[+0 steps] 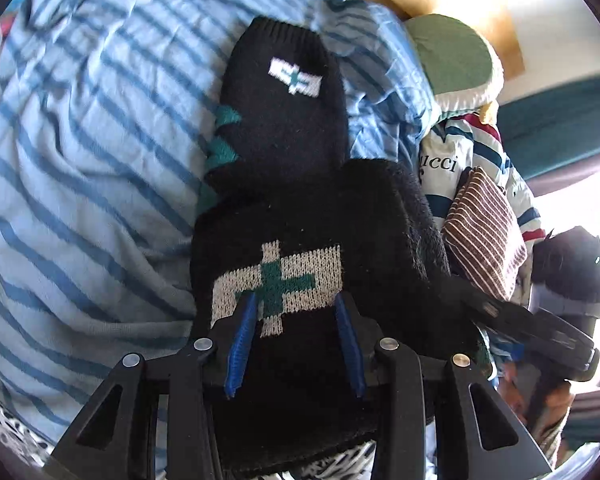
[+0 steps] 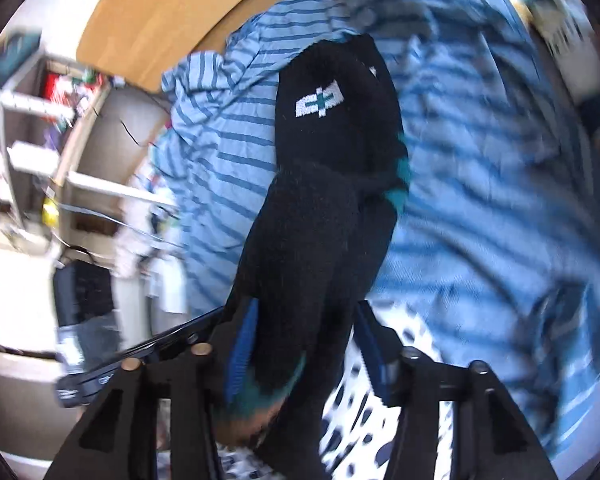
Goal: Fold clothes
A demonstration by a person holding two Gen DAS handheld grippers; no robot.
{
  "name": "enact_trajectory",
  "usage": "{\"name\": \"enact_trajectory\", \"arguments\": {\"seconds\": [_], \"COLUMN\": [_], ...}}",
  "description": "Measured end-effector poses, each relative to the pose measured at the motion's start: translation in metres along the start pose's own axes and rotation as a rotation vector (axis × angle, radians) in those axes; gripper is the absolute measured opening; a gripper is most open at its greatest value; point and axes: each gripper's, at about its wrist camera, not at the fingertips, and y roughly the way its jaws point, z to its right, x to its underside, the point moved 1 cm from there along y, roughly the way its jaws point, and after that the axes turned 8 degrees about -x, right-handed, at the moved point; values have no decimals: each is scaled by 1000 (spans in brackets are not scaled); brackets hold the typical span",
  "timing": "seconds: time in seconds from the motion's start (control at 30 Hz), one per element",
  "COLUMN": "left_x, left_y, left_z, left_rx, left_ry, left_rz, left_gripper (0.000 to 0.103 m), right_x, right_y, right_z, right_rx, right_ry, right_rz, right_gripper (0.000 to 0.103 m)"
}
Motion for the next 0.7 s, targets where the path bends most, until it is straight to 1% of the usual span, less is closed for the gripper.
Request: {"name": "enact_trajectory", "arguments": {"seconds": [0.03, 0.07, 0.13, 0.17, 0.27, 0.37, 0.4, 0.43, 0.53, 0.6, 0.63, 0.7], "left_x": [0, 1, 0, 0, 1, 2, 2, 3, 6, 7, 9, 11], "left_y": [-1, -1, -1, 0, -1, -1, -1, -2, -3, -4, -6, -9], "left_z": [1, 0, -3, -5, -5, -4, -3, -2, 2, 5, 0, -9], "left_rx": [-2, 6, 26, 35, 35, 32, 25, 18, -3, -17, -5, 20], "left_ry": [7, 0, -11, -17, -12, -8, 0, 8, 32, 49, 25, -23], "left_rz": [7, 5, 0, -2, 3, 6, 12, 18, 38, 50, 56, 67], "left_gripper": [40, 40, 40, 40, 40, 40, 40, 40, 40, 40, 40, 40], "right_x": [7, 14, 31, 36, 44, 40, 38, 35, 29, 32, 35, 34], "right_y": [-9, -12, -16, -16, -11, -7, -7, -2, 12, 27, 32, 31], "right_z": [9, 18, 33, 36, 35, 24, 21, 19, 14, 17, 18, 18], "right_rx": [-63, -122, -234, -262, -286, -357, -352, -319, -216, -167, -168, -168], "right_ry": [56, 117, 234, 256, 262, 259, 262, 261, 259, 281, 307, 324], "right_rz": [-1, -20, -59, -66, -73, -51, -35, -34, -35, -83, -77, -37], "right_gripper": [73, 80, 80, 80, 83, 83, 84, 86, 86, 86, 86, 86]}}
